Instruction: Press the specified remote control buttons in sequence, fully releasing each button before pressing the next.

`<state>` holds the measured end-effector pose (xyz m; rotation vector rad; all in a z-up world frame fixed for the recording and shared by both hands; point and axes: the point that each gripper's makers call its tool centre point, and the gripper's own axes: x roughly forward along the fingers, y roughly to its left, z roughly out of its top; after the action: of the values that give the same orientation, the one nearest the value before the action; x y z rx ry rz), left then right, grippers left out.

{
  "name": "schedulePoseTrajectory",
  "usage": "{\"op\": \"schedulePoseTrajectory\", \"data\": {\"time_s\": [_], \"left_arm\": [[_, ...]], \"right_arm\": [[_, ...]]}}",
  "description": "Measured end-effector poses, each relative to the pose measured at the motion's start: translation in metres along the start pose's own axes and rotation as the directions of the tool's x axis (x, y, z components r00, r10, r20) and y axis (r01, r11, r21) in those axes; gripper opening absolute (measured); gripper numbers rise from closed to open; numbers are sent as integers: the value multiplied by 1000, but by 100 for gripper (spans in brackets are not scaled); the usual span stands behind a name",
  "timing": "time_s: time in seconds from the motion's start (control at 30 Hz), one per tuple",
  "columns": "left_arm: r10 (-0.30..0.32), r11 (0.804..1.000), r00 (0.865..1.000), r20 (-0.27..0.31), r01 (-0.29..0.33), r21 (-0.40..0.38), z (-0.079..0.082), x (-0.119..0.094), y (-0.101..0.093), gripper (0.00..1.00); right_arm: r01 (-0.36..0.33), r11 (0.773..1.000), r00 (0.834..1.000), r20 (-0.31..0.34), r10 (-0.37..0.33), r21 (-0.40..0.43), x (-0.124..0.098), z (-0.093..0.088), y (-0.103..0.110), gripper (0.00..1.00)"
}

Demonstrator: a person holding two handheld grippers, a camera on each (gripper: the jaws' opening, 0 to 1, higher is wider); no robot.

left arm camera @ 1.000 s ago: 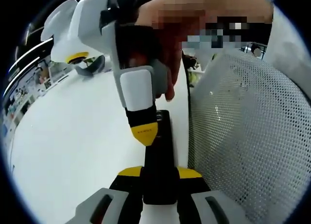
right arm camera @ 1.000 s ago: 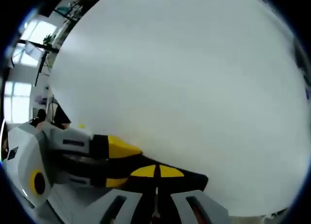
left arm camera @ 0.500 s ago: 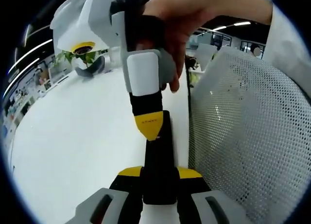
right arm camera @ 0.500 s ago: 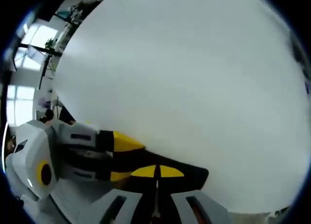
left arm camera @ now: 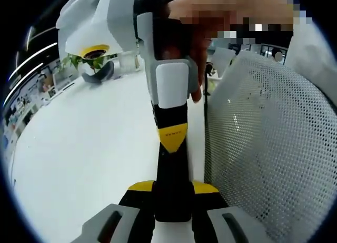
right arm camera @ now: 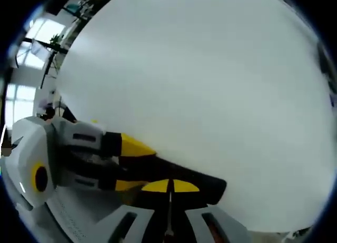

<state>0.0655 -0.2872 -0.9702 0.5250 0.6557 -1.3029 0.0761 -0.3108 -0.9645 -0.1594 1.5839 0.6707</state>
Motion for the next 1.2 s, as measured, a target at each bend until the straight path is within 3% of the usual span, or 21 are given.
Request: {"op": "schedulePoseTrajectory", "data": {"time_s": [0.3,0.53,0.73,0.93,1.1,1.2], "left_arm": [[1,1000,1000,1,-1,-3,0,0,1,24],[1,1000,1000,1,-1,-2,-1,0,0,24],[2,1000,1000,0,-2,-1,-1,0,0,24],[0,1000,1000,-2,0,3,-1,0,0,24],[0,1000,1000,-3,0,3,-1,0,0,24],[-1,1000,1000,-2,1,3,-1,1,0,24]], "right_arm": [[33,999,999,15,-33,-4,2,1,-1,0],[87,996,993,84,-83,-34,2,-1,0,0],[73,997,992,106,-74,7,2,1,-1,0],[87,996,986,144,-84,-17,1,0,0,0],[84,996,978,196,-76,-29,-1,0,0,0],[92,996,964,253,-83,-24,-4,1,-1,0]]}}
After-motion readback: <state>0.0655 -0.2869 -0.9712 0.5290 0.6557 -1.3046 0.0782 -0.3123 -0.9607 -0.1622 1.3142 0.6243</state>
